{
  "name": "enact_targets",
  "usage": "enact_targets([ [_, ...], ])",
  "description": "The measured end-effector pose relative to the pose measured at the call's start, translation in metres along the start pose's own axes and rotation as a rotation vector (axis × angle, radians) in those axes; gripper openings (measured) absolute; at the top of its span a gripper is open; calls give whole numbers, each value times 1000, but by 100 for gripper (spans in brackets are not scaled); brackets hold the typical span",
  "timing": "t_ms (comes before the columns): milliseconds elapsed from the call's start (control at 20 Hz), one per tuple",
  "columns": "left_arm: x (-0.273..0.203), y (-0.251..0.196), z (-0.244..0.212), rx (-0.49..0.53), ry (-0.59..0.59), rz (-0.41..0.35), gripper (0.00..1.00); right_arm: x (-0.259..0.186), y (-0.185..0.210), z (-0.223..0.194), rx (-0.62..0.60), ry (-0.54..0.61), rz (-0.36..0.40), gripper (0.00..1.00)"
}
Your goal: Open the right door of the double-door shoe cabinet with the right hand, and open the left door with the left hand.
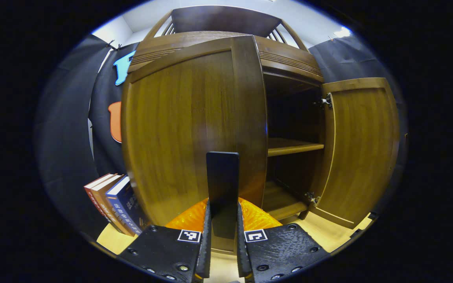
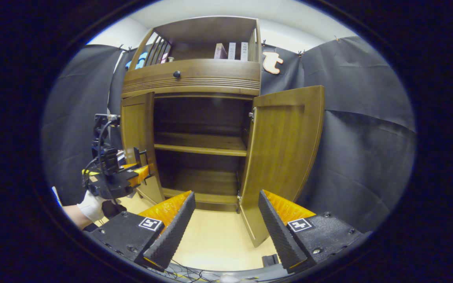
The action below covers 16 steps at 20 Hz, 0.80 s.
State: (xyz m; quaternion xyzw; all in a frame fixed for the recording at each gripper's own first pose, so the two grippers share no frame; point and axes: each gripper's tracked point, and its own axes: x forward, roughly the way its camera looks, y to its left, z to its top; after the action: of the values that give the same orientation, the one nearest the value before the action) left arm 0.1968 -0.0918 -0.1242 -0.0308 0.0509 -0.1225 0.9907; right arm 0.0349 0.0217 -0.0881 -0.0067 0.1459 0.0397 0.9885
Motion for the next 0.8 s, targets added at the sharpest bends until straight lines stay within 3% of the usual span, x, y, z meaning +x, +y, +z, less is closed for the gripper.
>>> enact_targets([
  [100, -20, 12, -3, -8, 2, 14, 26, -3, 6, -3, -2, 3, 9, 100],
  [200, -38, 23, -6, -13, 2, 21, 17, -5, 13, -6, -2, 6, 22, 100],
  [250, -45, 29, -6, -11, -2, 25, 25, -7, 17, -6, -1, 5, 29, 100],
  [300, -52, 35, -7, -11, 1, 31, 17, -8, 20, -6, -3, 5, 35, 100],
  [450, -71, 55, -11, -6, 8, 59, 17, -13, 30, -5, -4, -2, 53, 100],
  [500, -74, 59, -11, -10, 7, 66, 9, -14, 34, -5, -5, -5, 60, 100],
  [800, -89, 96, -17, -17, 17, 118, 9, -23, 50, -15, -5, -12, 80, 100],
])
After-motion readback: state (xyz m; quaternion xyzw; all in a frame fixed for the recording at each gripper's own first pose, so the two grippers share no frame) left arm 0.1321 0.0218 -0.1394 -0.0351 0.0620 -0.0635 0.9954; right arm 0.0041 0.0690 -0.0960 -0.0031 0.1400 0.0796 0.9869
